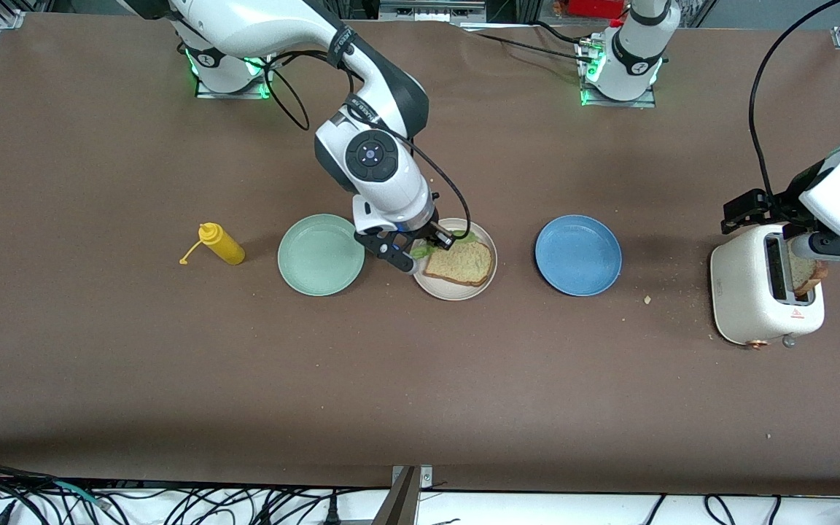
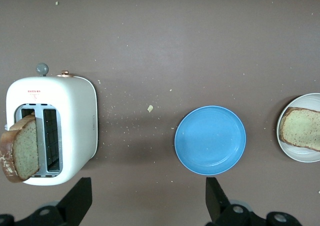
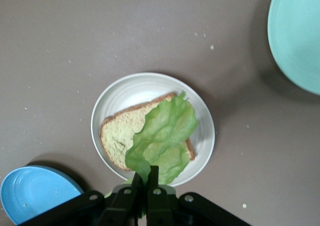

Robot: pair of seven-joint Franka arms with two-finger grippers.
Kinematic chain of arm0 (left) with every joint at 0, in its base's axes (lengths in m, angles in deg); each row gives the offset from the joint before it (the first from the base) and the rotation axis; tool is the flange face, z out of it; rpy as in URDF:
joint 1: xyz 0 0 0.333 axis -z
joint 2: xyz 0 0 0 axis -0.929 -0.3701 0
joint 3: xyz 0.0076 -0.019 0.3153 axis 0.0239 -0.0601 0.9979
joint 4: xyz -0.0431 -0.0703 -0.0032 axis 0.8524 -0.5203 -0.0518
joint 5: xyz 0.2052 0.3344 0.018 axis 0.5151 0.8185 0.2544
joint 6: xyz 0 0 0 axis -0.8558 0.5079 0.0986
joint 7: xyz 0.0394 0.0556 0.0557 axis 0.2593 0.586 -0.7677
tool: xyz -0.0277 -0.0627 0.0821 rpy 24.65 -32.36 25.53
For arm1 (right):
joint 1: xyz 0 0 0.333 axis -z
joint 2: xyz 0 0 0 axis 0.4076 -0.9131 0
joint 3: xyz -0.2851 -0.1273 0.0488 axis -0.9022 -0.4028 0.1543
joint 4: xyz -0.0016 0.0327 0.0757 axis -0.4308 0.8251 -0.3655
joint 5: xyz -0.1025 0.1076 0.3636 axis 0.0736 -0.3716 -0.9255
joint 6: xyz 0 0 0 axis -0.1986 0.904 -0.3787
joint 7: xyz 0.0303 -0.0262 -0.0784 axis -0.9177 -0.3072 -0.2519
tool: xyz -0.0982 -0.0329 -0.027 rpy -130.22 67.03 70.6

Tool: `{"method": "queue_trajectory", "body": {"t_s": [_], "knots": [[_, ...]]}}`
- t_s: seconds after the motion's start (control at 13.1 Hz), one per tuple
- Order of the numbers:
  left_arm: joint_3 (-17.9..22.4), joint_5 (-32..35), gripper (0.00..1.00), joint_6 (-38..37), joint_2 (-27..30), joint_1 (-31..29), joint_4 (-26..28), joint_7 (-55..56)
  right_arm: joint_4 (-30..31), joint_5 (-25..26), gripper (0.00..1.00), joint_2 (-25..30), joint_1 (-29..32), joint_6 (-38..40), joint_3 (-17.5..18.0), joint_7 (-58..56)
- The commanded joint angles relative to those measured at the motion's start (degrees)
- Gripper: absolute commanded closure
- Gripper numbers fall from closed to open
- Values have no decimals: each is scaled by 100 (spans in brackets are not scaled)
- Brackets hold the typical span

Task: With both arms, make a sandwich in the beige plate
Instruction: 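Carry the lettuce leaf over the toast on the beige plate, then lower the lettuce onto the toast and open the right gripper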

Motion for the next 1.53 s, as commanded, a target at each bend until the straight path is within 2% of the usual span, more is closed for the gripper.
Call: {"method": "queue_trajectory", "body": {"t_s": [0.0,0.23,0.46,0.84,0.92,1.0,1.07,1.45], "knots": [[6,-139,0,-21,14,-5,-5,-14,-132,-18,100,-144,9,-122,78,113],[6,-139,0,-21,6,-5,-5,-14,-123,0,100,-487,1,-746,69,121],[6,-139,0,-21,14,-5,-5,-14,166,-8,100,-541,-35,-748,69,209],[6,-139,0,-21,14,-5,4,-5,246,-8,100,-523,-43,-704,78,473],[6,-139,0,-21,14,-5,4,-5,237,0,70,-523,-35,-704,69,438],[6,-131,0,-21,6,-5,4,-5,228,9,15,-523,-35,-713,69,429],[6,-139,0,-21,14,-5,4,-5,228,88,0,-506,-35,-704,69,377],[6,-131,0,-21,6,-5,4,-13,150,150,0,-435,-26,-748,60,95]]}}
